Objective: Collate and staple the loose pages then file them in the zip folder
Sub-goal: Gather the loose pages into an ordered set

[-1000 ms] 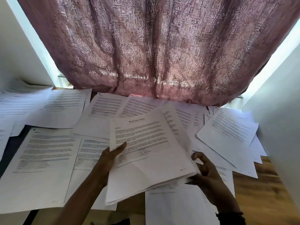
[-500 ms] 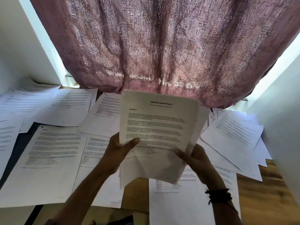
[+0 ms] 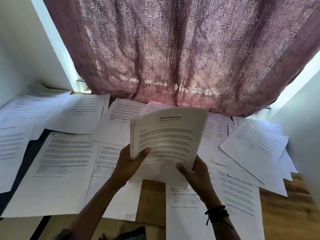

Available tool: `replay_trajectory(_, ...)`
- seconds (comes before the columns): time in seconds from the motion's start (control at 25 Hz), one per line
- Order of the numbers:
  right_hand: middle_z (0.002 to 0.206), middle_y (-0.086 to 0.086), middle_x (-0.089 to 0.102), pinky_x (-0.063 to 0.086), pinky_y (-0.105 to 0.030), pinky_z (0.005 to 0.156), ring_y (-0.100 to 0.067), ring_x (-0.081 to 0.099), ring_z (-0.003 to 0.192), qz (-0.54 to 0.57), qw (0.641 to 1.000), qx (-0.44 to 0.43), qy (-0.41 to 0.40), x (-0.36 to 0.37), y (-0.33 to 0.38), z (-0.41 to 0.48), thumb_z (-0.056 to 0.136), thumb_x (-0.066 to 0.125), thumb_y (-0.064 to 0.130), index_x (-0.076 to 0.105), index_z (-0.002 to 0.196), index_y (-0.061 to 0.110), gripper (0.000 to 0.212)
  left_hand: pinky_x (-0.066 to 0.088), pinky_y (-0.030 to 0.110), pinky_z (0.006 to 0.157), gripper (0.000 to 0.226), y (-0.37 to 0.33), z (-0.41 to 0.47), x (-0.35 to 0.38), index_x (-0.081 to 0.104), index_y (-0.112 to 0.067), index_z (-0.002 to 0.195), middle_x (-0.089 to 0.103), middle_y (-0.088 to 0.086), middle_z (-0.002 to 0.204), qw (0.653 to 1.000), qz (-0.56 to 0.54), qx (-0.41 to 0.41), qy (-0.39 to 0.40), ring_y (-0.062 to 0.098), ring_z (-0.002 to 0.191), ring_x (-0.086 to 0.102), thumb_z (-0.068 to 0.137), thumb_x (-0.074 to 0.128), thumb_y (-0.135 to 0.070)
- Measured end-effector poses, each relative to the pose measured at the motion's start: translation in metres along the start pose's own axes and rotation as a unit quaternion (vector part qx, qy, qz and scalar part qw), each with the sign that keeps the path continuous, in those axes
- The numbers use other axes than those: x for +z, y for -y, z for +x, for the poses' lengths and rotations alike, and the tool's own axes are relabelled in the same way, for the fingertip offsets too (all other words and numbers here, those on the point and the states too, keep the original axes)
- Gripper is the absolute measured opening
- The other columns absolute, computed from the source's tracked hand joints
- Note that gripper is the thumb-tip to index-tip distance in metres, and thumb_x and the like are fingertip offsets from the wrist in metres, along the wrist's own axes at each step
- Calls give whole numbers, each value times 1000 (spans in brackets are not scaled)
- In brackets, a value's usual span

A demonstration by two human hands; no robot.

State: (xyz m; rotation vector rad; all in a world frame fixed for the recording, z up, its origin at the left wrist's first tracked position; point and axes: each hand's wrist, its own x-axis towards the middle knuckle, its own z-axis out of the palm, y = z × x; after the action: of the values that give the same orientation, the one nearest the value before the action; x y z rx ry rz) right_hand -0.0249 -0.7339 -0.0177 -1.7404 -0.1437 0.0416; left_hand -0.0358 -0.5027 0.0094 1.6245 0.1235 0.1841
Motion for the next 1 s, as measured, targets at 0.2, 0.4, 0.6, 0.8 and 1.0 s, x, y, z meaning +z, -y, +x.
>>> replay_trajectory(0.2, 106, -1, 75, 60, -32, 72, -21, 73, 93, 42, 999, 29, 16, 6, 12, 6, 93, 64, 9, 68, 113, 10, 21, 56, 14, 65, 27, -5, 2, -14, 63, -32, 104, 71, -30, 87, 999, 28, -17, 1, -8, 87, 67, 85, 71, -15)
replay_trajectory(0.4, 108, -14, 73, 55, -30, 73, -25, 71, 94, 151, 977, 139, 62, 32, 20, 7, 103, 48, 25, 66, 115, 1, 32, 57, 40, 85, 32, 1, 6, -73, 69, -16, 112, 73, 0, 107, 996, 19, -65, -54, 19, 98, 70, 81, 76, -16)
replay_trajectory(0.6, 84, -15, 65, 52, -28, 65, -18, 64, 74, 95, 963, 243, 72, 114, 4, 2, 100, 53, 25, 64, 90, -3, 32, 55, 30, 75, 24, 2, -10, -158, 67, -25, 97, 73, -13, 85, 977, -25, -91, -190, 5, 81, 69, 81, 74, -8)
replay_trajectory(0.8, 83, -7, 62, 56, -27, 71, -18, 61, 76, 136, 914, 361, 125, 213, 15, 1, 94, 53, 2, 58, 97, 6, 7, 54, 23, 68, 31, 27, -26, -249, 64, -16, 117, 72, -11, 95, 945, -115, -129, -277, 7, 85, 66, 87, 69, -12)
replay_trajectory(1.0, 80, -9, 65, 53, -29, 64, -21, 61, 70, 91, 925, 318, 186, 289, 28, -16, 85, 65, 10, 63, 94, 0, 14, 59, 27, 61, 22, 75, -42, -290, 64, -11, 112, 68, 13, 113, 927, -195, -219, -233, 17, 82, 73, 91, 60, -5)
